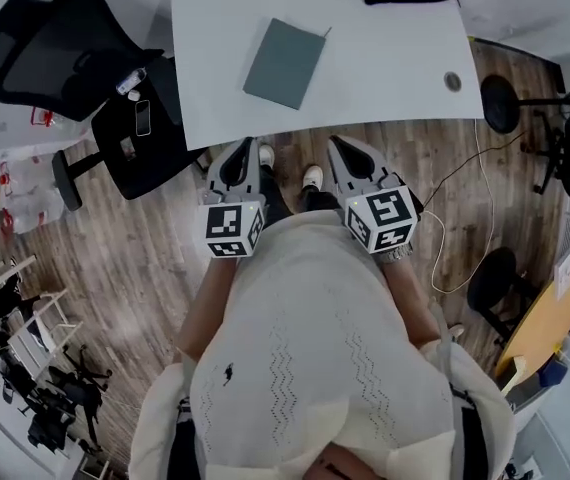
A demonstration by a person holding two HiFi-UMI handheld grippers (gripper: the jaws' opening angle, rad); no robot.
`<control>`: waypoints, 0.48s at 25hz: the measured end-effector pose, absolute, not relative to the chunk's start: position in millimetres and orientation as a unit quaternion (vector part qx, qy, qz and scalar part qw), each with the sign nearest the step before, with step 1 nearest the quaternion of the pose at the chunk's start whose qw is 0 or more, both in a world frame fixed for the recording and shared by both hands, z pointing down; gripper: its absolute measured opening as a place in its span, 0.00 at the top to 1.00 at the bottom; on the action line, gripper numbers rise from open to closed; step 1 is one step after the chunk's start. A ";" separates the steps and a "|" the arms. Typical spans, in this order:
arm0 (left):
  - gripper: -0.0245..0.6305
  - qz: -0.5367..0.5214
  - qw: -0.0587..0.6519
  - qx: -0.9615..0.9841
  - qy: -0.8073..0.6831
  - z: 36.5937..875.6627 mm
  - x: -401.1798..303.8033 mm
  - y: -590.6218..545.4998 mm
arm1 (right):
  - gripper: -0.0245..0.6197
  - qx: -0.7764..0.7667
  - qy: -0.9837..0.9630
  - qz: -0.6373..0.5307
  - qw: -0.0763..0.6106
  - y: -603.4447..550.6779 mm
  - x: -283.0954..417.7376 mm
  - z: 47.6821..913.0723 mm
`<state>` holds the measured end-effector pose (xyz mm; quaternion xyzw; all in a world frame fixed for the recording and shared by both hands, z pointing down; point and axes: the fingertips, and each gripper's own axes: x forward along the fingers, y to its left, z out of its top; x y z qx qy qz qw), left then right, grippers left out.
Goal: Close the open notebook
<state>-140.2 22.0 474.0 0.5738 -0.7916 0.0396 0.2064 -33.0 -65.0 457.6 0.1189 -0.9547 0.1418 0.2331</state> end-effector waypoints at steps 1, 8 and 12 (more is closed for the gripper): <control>0.94 0.034 0.202 0.568 -0.797 470.0 -139.7 23.5 | 0.96 0.114 -0.956 0.138 0.231 -65.1 -32.4 456.0; 0.94 0.013 0.155 0.546 -0.823 430.4 -140.4 29.7 | 0.96 0.091 -0.969 0.105 0.202 -66.8 -31.2 429.3; 0.94 0.011 0.112 0.547 -0.830 396.6 -136.8 26.6 | 0.96 0.088 -0.978 0.074 0.177 -74.2 -26.7 399.9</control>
